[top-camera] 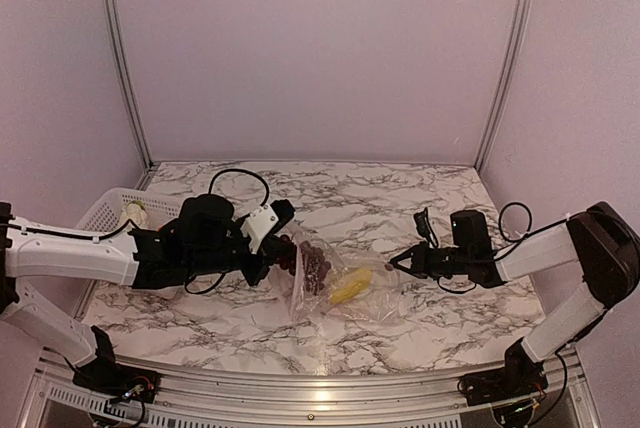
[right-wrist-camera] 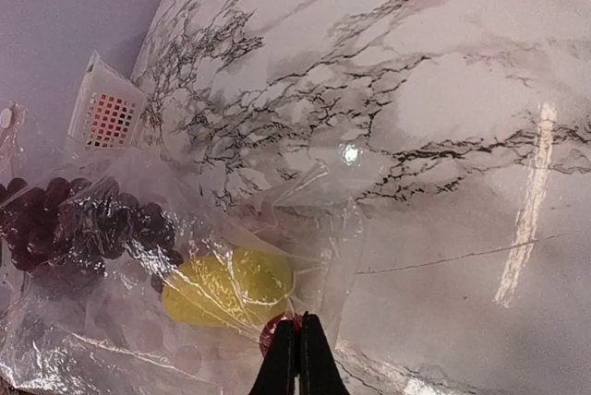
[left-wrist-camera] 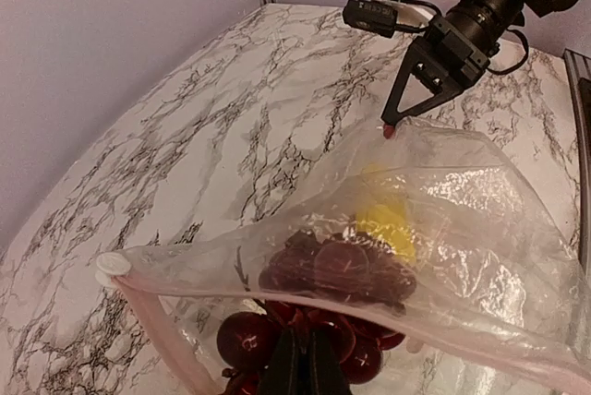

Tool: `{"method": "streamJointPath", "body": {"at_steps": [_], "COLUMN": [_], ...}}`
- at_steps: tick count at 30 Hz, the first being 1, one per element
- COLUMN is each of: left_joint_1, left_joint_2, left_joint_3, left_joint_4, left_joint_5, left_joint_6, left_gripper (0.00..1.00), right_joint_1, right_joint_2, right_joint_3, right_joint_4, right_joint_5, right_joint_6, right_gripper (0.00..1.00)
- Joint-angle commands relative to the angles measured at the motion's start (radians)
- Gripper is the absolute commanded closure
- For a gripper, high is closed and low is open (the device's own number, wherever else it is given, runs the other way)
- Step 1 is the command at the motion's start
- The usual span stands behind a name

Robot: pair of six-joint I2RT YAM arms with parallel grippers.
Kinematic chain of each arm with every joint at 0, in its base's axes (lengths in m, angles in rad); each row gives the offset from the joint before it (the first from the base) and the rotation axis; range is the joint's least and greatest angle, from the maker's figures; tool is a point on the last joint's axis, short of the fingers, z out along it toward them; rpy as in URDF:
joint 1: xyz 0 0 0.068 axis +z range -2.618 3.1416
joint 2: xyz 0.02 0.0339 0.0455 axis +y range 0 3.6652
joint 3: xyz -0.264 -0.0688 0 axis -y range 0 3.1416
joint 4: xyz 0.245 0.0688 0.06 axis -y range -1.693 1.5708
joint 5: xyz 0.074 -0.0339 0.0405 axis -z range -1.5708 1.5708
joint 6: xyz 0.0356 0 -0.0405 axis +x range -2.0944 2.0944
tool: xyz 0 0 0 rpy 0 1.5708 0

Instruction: Open the zip-top bag and remove the fake food

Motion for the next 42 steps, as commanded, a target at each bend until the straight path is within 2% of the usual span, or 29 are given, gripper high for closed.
{"method": "streamJointPath", "body": {"at_steps": [1, 8, 15, 18, 22, 26, 30, 36, 41, 42], "left_joint_1": [0.024, 0.101, 0.242, 0.298, 0.374, 0.453, 0.551, 0.68, 0.817, 0.842], "left_joint_2": [-0.116, -0.278, -0.479, -0.528, -0.552, -0.564, -0.585, -0.598, -0.553, -0.532], "left_joint_3": [-0.009, -0.035, -0.073, -0.061, -0.005, 0.052, 0.066, 0.029, -0.017, -0.021], "left_joint_4": [0.031, 0.004, -0.025, -0.09, -0.248, -0.474, -0.617, -0.701, -0.674, -0.67], "left_joint_5": [0.01, 0.012, -0.006, -0.089, -0.251, -0.407, -0.514, -0.591, -0.503, -0.481], "left_joint_6": [-0.072, -0.187, -0.359, -0.44, -0.533, -0.644, -0.73, -0.791, -0.786, -0.782], "left_gripper": [1.0, 1.0, 1.0, 1.0, 1.0, 1.0, 1.0, 1.0, 1.0, 0.96], "right_joint_1": [-0.013, -0.038, -0.045, -0.045, -0.046, -0.045, -0.045, -0.045, -0.045, -0.045], "right_joint_2": [-0.009, -0.028, -0.032, -0.026, -0.016, -0.011, -0.004, 0.01, 0.014, 0.016], "right_joint_3": [0.011, 0.0, -0.002, -0.002, 0.0, 0.003, 0.006, 0.008, 0.01, 0.01], "right_joint_4": [-0.013, -0.012, -0.012, -0.008, -0.001, 0.001, 0.001, 0.01, 0.013, 0.011], "right_joint_5": [0.023, 0.043, 0.057, 0.056, 0.046, 0.043, 0.041, 0.027, 0.024, 0.022], "right_joint_6": [-0.007, 0.001, 0.004, 0.004, 0.003, -0.002, -0.006, -0.007, -0.011, -0.013], "right_gripper": [1.0, 1.0, 1.0, 1.0, 1.0, 1.0, 1.0, 1.0, 1.0, 1.0]}}
